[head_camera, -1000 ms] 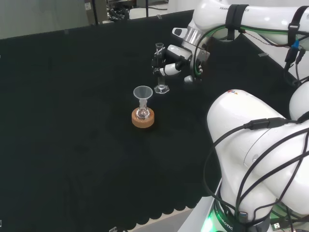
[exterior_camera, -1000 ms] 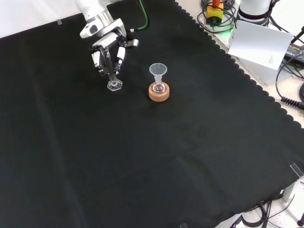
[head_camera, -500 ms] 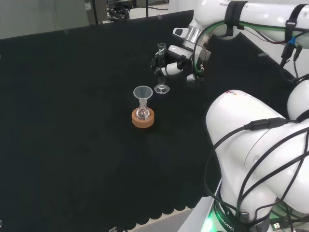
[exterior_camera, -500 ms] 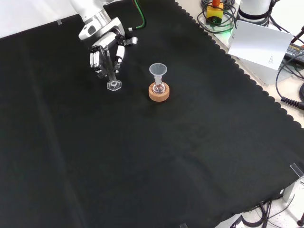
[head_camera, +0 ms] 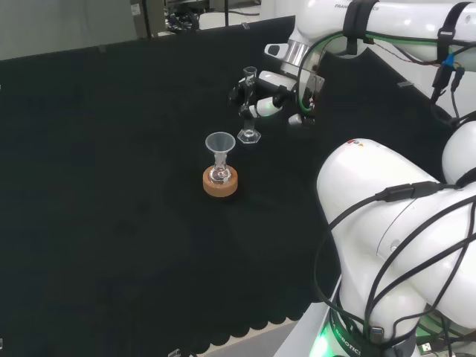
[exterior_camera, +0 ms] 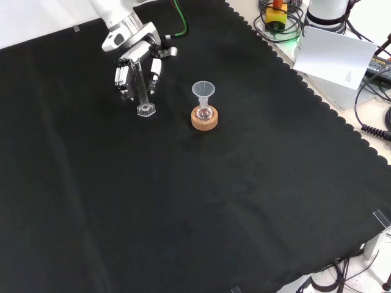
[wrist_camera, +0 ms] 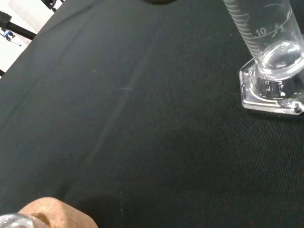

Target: Put the graduated cylinder back on the table.

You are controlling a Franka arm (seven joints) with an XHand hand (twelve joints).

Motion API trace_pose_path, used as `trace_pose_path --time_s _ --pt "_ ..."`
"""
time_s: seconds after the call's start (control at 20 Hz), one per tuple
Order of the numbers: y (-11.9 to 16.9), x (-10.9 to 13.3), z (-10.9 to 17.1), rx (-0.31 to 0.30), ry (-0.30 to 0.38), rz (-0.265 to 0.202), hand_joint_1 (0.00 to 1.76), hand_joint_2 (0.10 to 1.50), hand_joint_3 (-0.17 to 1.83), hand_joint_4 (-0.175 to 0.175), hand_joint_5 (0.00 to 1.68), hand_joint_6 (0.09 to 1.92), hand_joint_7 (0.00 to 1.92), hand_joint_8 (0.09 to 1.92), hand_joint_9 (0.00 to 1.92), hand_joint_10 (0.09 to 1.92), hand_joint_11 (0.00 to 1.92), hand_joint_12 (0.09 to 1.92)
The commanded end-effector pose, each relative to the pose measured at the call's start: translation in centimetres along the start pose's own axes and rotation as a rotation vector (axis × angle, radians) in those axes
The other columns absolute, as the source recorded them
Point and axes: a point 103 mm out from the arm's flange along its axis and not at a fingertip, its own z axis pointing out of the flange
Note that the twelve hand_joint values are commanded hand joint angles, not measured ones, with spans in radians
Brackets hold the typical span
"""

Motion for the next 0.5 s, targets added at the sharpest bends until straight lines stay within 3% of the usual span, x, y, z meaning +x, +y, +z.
trace_pose_path --time_s 0.05,0.25,0.5 --pt "-0.2 0.2 -0.9 -0.023 0.004 0.005 0.91 0.97 -0.17 -0.045 0.42 0.49 0.46 0.62 0.93 0.09 0.52 1.28" --pt "-1.0 0.2 -2.2 -0.044 -0.012 0.018 0.85 0.95 -0.17 -0.045 0.38 0.34 0.29 0.65 0.79 0.09 0.36 1.35" --pt "-2.5 0.8 -4.3 -0.087 -0.036 0.038 0.82 0.94 -0.17 -0.043 0.38 0.25 0.24 0.66 0.74 0.09 0.3 1.37"
